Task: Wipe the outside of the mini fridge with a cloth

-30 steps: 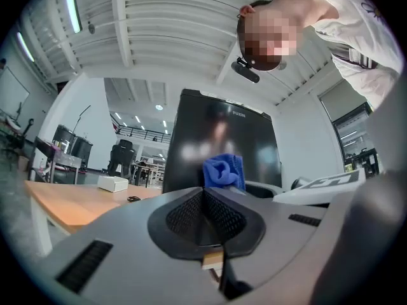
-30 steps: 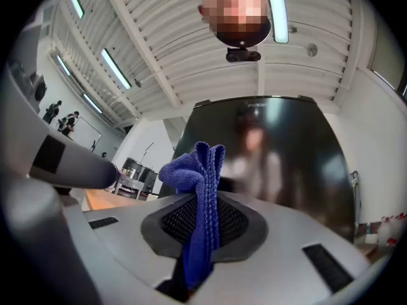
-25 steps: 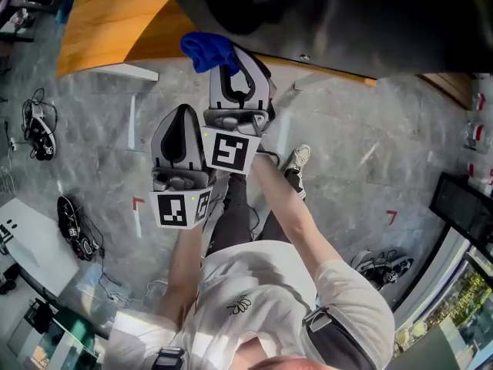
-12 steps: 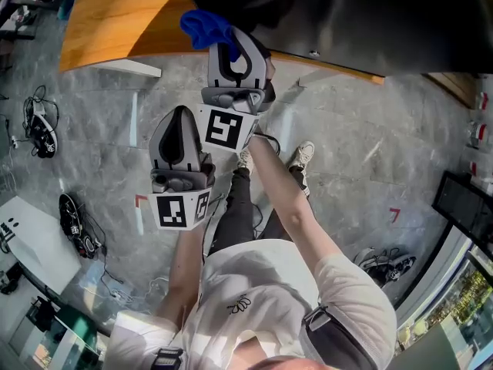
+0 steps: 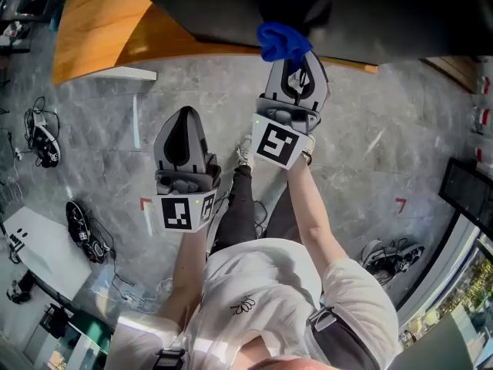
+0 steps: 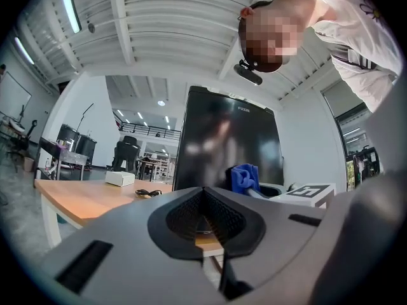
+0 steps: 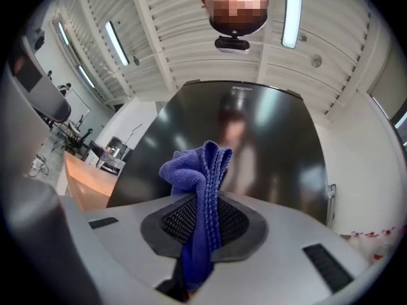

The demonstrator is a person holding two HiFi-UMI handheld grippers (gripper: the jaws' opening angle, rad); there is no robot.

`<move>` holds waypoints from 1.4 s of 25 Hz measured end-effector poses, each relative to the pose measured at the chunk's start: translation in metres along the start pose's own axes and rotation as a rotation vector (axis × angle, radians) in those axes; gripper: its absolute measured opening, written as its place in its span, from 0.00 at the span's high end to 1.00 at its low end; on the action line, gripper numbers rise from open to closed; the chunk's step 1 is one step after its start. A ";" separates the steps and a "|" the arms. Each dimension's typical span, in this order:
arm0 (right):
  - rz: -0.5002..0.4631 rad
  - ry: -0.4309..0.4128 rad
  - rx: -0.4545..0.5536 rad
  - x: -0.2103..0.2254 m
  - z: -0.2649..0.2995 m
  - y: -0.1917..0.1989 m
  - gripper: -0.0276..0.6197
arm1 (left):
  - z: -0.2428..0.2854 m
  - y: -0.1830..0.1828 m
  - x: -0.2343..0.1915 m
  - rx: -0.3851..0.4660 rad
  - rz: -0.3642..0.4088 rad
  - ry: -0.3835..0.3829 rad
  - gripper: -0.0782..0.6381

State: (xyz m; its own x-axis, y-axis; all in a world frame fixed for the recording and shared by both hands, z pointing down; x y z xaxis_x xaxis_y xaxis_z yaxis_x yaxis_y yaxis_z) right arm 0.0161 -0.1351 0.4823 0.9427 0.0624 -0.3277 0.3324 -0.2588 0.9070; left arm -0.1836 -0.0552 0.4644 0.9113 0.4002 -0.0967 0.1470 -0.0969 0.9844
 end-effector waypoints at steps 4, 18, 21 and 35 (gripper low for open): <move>0.069 0.152 -0.041 0.041 -0.012 0.014 0.86 | 0.005 0.001 0.007 0.004 -0.005 0.009 0.88; 0.034 0.470 -0.070 0.166 -0.033 0.051 0.86 | 0.019 0.011 0.036 -0.030 0.001 0.085 0.88; 0.019 0.496 -0.066 0.172 -0.031 0.055 0.86 | 0.020 0.012 0.036 -0.035 0.022 0.100 0.88; 0.024 0.489 -0.027 0.171 -0.057 0.042 0.86 | 0.013 0.028 0.038 -0.059 0.022 0.111 0.88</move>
State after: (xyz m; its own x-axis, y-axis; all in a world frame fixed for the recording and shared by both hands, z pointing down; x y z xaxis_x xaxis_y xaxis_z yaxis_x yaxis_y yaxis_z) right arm 0.1930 -0.0802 0.4790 0.8510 0.5035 -0.1495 0.3046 -0.2411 0.9215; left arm -0.1396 -0.0545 0.4859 0.8654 0.4974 -0.0609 0.1012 -0.0545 0.9934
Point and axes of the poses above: the fingertips, and each gripper's own axes: z forward along the fingers, x to its right, y out of its underside, the point moved 8 cm from there along -z, backward along the fingers, and after that the axes turned 5 degrees about x, right-handed, at the moved point
